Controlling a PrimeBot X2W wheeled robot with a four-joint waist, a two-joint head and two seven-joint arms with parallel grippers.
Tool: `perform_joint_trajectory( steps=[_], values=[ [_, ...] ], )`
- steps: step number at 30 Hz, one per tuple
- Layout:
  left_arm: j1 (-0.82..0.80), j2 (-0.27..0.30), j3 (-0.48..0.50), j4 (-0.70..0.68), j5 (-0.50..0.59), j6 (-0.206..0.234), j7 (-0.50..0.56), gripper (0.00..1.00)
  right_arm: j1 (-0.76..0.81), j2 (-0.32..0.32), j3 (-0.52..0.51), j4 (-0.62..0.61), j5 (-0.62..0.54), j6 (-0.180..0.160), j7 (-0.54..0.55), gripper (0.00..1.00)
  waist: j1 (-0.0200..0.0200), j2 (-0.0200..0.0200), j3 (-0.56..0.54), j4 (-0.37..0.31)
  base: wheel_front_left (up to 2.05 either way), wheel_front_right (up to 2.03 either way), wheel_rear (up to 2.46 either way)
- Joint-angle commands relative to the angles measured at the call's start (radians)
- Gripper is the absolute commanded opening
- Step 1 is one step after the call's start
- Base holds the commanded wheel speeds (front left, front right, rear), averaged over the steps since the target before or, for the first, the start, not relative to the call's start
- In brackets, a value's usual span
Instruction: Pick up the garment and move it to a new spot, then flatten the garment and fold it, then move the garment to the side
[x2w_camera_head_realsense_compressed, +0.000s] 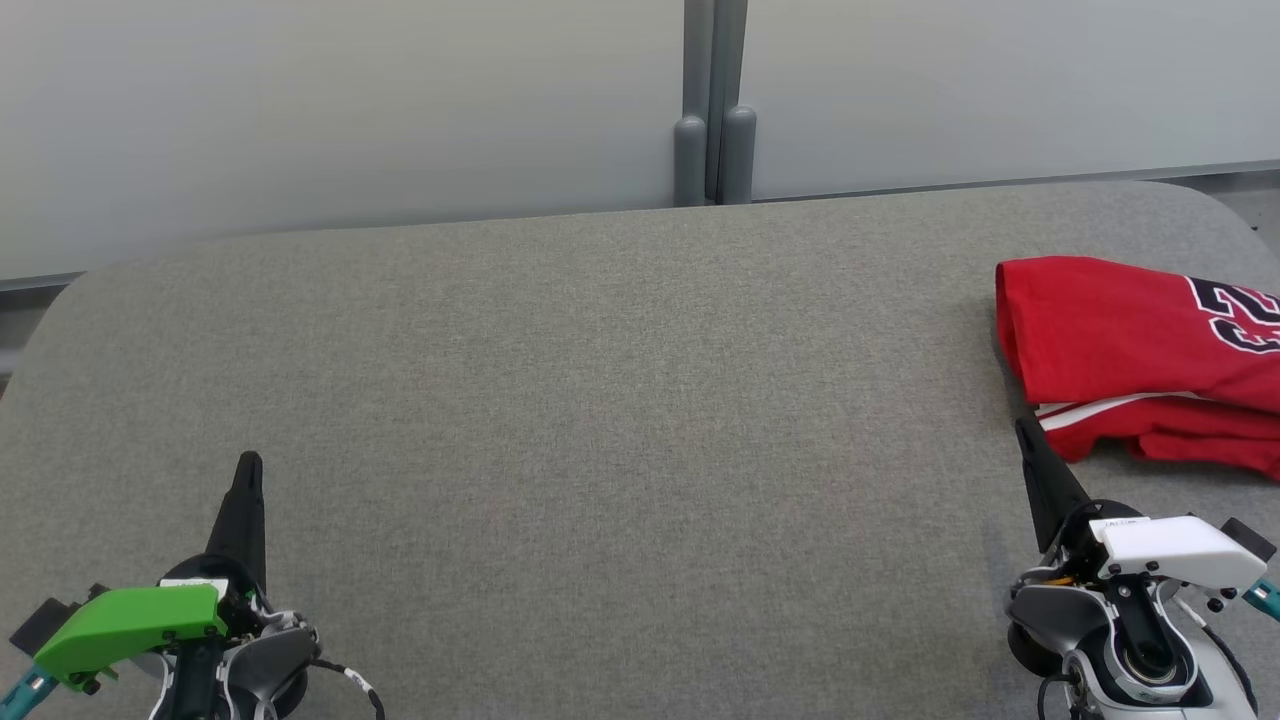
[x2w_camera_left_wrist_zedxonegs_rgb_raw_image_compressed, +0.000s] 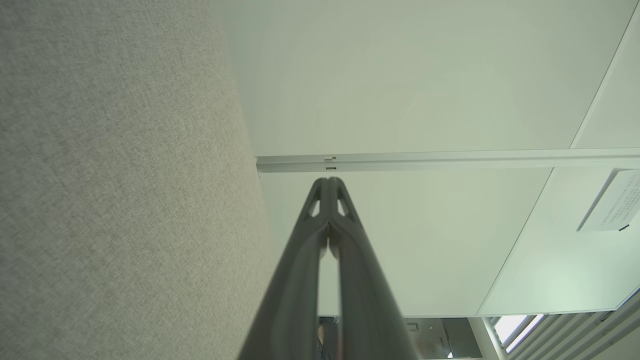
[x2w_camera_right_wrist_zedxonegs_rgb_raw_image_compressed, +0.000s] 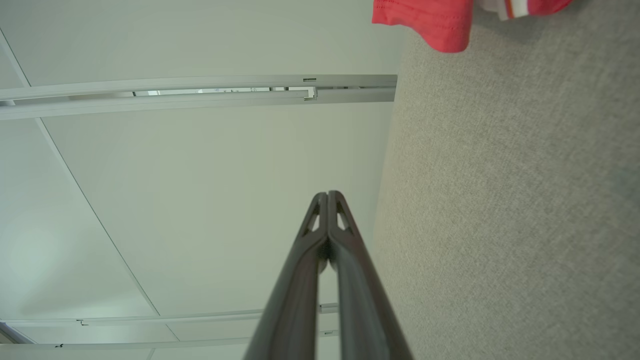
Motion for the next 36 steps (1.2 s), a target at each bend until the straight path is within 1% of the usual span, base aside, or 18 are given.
perform_joint_trajectory(
  steps=[1, 36],
  values=[
    [-0.013, 0.000, 0.002, -0.002, 0.003, -0.005, 0.001, 0.00, -0.004, -0.005, 0.001, -0.004, 0.007, 0.000, 0.002, 0.00, 0.0000, 0.0024, 0.000, 0.000, 0.00, 0.00, 0.00],
    [-0.013, 0.000, 0.002, -0.002, 0.004, -0.005, 0.002, 0.00, -0.004, -0.005, 0.001, -0.004, 0.008, 0.000, 0.002, 0.00, 0.0000, 0.0024, 0.000, 0.000, 0.00, 0.00, 0.00]
  ],
)
